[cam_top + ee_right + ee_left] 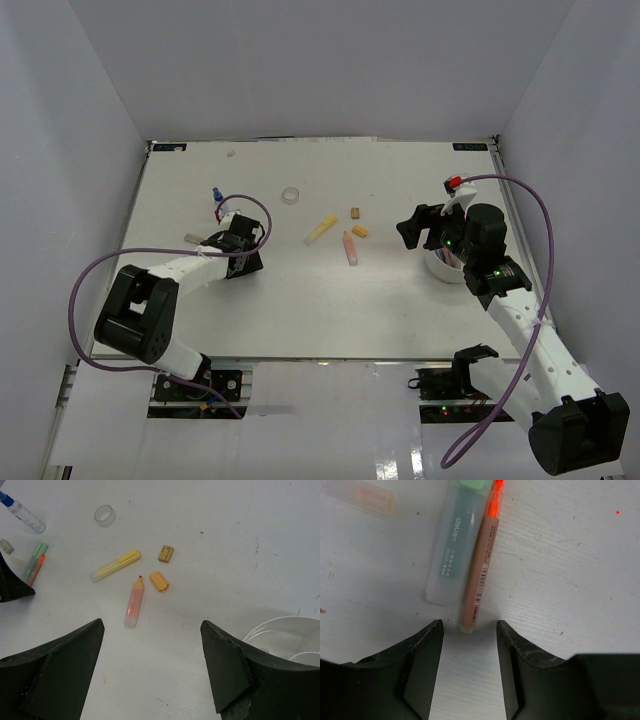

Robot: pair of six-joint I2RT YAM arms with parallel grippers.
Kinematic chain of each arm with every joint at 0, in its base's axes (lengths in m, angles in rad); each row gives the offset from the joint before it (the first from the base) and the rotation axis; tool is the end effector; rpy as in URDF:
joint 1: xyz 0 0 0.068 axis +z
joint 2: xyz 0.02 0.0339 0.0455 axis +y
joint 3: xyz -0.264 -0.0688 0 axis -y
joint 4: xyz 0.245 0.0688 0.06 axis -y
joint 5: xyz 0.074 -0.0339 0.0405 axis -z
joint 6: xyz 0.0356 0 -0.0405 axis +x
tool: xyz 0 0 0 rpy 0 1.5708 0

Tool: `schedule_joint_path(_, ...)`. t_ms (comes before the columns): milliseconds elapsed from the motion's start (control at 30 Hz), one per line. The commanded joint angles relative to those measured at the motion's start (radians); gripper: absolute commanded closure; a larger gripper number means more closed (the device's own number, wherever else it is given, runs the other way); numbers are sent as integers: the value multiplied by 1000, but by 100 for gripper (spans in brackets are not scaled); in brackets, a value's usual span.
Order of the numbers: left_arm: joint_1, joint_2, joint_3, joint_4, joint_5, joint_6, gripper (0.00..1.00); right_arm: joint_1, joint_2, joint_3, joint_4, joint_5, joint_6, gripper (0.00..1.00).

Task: Sort the stationery into containers
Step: Pick up the pen from the center of the board.

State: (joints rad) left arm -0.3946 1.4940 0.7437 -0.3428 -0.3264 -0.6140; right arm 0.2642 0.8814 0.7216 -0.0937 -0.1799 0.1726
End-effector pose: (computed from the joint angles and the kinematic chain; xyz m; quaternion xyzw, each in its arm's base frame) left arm 0.2531 -0.0930 0.1579 -0.1432 0.9487 0.0254 0.2807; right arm 0.2001 0.0607 0.3101 -0.0910 0.7843 0.2014 0.5797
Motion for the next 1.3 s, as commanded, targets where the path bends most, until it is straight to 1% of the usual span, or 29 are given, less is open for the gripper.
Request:
schedule_joint_path(0,17,34,13,22,7,-1,43,6,-16,-11,58,-12,-12,16)
schedule_joint_path(100,23,55,23,25,7,5,45,7,-12,-11,60,-13,-12,16)
schedule_joint_path(200,23,72,36,27,27,10,51,7,-9,-11,57,-13,-12,16)
schedule_joint_path(233,23,75,37,27,35,11,54,9,-10,-10,58,-15,-13,16)
schedule_joint_path(267,23,83,39,27,56,11,61,9,-10,-8,57,-15,-12,16)
schedule_joint_path(367,23,84,36,27,98,7,69,9,-9,-5,55,-13,-13,16)
schedule_joint_path(400,23,77,33,27,127,3,74,10,-9,-5,55,-15,-13,16)
schedule_joint_path(467,23,66,17,28,154,-6,79,9,-10,-5,52,-16,-12,16)
schedule_joint_path(500,23,48,10,28,182,-16,83,9,-10,-5,52,-16,-12,16)
schedule_joint_path(633,10,-18,-29,42,265,-39,91,12,-10,-4,52,-24,-13,16)
schedule_joint_path(733,-19,-64,-38,50,311,-47,95,17,-7,-2,52,-42,-13,16)
schedule_joint_path(800,-33,-116,-33,60,325,-47,95,24,-6,-1,54,-56,-12,16)
schedule_joint_path(1000,-66,-236,-1,151,463,19,95,61,7,25,49,-125,2,16)
schedule_joint_path(1133,-81,-300,-10,284,559,72,95,105,33,50,52,-191,25,16)
schedule_joint_path(1167,-84,-328,-17,313,604,94,95,118,37,59,57,-199,33,17)
schedule_joint_path(1200,-93,-340,-27,376,627,108,95,142,42,62,61,-220,41,17)
schedule_joint_path(1267,-105,-363,-30,419,673,149,95,174,59,65,92,-239,80,17)
